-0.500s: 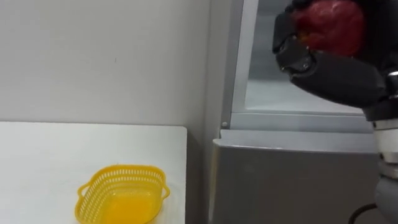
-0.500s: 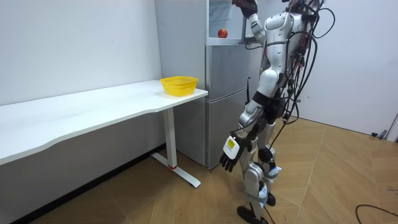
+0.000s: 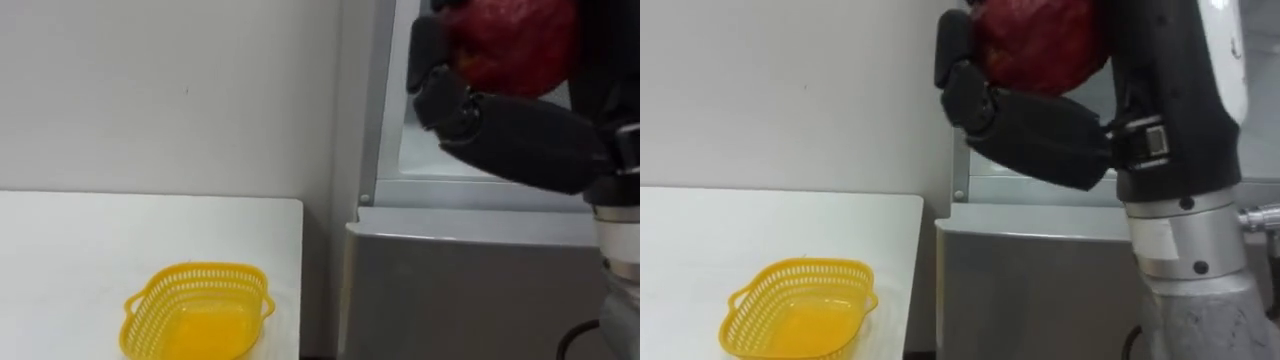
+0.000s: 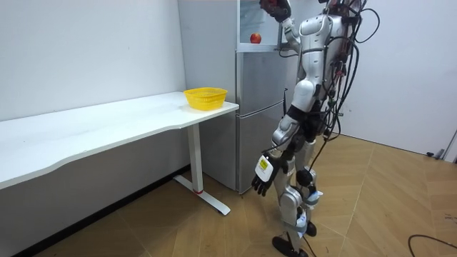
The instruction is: Retrieve from the upper fridge
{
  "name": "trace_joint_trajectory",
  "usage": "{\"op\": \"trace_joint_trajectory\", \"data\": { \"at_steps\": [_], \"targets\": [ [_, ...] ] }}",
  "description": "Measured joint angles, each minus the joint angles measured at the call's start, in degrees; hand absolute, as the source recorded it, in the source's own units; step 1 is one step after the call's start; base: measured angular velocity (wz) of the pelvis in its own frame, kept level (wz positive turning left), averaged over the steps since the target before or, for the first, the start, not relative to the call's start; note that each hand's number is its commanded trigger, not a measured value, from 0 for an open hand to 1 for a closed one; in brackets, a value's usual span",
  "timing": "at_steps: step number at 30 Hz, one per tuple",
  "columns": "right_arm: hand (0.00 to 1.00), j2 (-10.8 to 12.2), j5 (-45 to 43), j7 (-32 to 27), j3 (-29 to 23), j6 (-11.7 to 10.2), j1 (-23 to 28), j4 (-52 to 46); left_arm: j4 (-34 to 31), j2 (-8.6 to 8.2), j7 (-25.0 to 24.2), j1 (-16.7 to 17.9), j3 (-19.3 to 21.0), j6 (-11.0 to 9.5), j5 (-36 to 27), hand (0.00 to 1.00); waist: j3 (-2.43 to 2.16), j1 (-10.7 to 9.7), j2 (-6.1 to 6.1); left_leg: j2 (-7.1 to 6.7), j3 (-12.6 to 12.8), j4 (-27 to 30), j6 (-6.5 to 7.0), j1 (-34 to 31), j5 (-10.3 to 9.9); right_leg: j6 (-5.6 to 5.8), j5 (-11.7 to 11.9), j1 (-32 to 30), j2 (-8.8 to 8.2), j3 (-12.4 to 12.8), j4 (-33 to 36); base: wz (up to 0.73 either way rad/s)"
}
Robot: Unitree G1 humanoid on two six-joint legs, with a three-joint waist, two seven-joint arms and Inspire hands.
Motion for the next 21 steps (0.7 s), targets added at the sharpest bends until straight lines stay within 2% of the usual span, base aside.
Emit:
{"op": "trace_joint_trajectory", "data": {
  "at_steps": [2,4,6,8,9,11,12,14,15,18,19,21],
  "targets": [
    [1.0,0.6,-3.45,2.13,1.81,0.46,-0.02,-0.68,0.68,0.15,-0.04,-0.19,-0.11,-0.02,0.05,0.0,-0.02,0.31,-0.49,0.0,-0.19,0.01,0.0,-0.24,0.0,0.0,-0.01,-0.01,0.0,-0.46,-0.03,0.08],
    [1.0,1.73,-7.85,4.65,3.76,0.64,-0.02,-0.72,0.66,0.46,-0.51,-0.33,-0.53,0.0,0.35,0.0,-0.03,1.68,-0.77,-0.02,-0.76,0.02,0.0,-0.19,0.0,0.0,-0.01,0.03,0.01,-0.65,-0.06,0.05],
    [1.0,2.26,-7.9,6.22,5.69,1.41,-0.04,-0.54,0.66,0.79,-1.35,-0.83,-1.07,0.04,0.31,0.0,-0.04,2.38,-1.09,-0.08,-1.13,0.05,0.0,0.05,0.0,0.0,0.0,0.27,-0.08,-1.34,-0.08,0.1],
    [1.0,2.69,-8.26,7.35,7.71,1.73,-0.06,0.05,0.69,1.01,-1.74,-0.93,-1.66,0.17,0.16,0.0,0.15,3.62,-1.43,-0.08,-1.31,0.04,0.0,0.05,0.0,0.0,0.0,0.55,-0.12,-1.52,-0.07,0.08],
    [1.0,2.68,-9.14,8.2,8.78,1.73,-0.23,0.62,0.8,1.07,-1.86,-1.0,-1.67,0.16,0.12,0.0,0.11,4.47,-1.78,-0.09,-1.34,0.05,0.0,-0.18,0.0,0.01,-0.01,0.47,-0.18,-1.78,-0.06,0.11],
    [1.0,3.05,-9.53,9.43,9.42,1.76,-0.99,2.04,2.09,1.18,-2.17,-1.66,-1.68,0.17,-0.08,0.0,0.45,5.11,-2.5,-0.16,-2.02,0.39,0.0,-0.71,0.0,0.01,-0.02,0.46,-0.42,-2.59,-0.04,0.22],
    [1.0,3.4,-9.7,9.98,9.59,1.78,-1.53,3.14,2.97,1.17,-2.38,-2.16,-1.86,0.17,-0.3,0.0,0.55,5.33,-2.98,-0.29,-2.7,0.46,0.0,-1.05,0.0,0.04,-0.04,0.44,-0.78,-3.24,-0.03,0.23],
    [1.0,3.52,-9.57,10.38,10.63,1.92,-3.35,6.25,3.55,1.04,-2.63,-1.82,-2.71,0.28,-0.35,0.0,0.48,6.55,-3.27,-0.32,-2.81,0.28,0.0,-1.02,-0.01,0.04,-0.04,0.52,-0.68,-3.33,-0.03,0.1],
    [1.0,3.68,-9.8,10.72,11.43,2.59,-4.39,8.17,3.64,0.9,-2.88,-1.69,-2.75,0.35,-0.29,0.0,0.54,6.97,-3.54,-0.35,-2.96,0.22,0.0,-1.04,-0.01,0.04,-0.04,0.61,-0.75,-3.66,-0.03,0.06],
    [1.0,4.59,-11.43,11.58,11.66,2.92,-4.98,13.13,3.15,0.92,-3.65,-1.84,-2.42,0.34,0.05,0.0,0.69,9.2,-4.44,-0.37,-3.39,0.26,-0.03,-1.2,0.03,0.03,-0.05,0.58,-0.89,-4.11,-0.03,0.09],
    [1.0,4.52,-11.58,11.59,11.87,2.96,-4.98,15.4,2.92,0.97,-3.87,-1.89,-2.38,0.31,0.06,0.0,0.76,9.77,-4.83,-0.44,-4.26,0.37,-0.03,-1.48,0.04,0.03,-0.05,0.64,-0.9,-4.67,-0.04,0.19],
    [1.0,4.33,-11.57,11.58,12.88,3.19,-5.08,18.76,2.95,0.99,-4.03,-1.97,-2.49,0.32,0.04,0.0,0.74,9.91,-5.28,-0.68,-5.44,0.92,0.02,-2.0,0.08,0.08,-0.09,0.68,-0.91,-5.56,-0.07,0.28]
  ]
}}
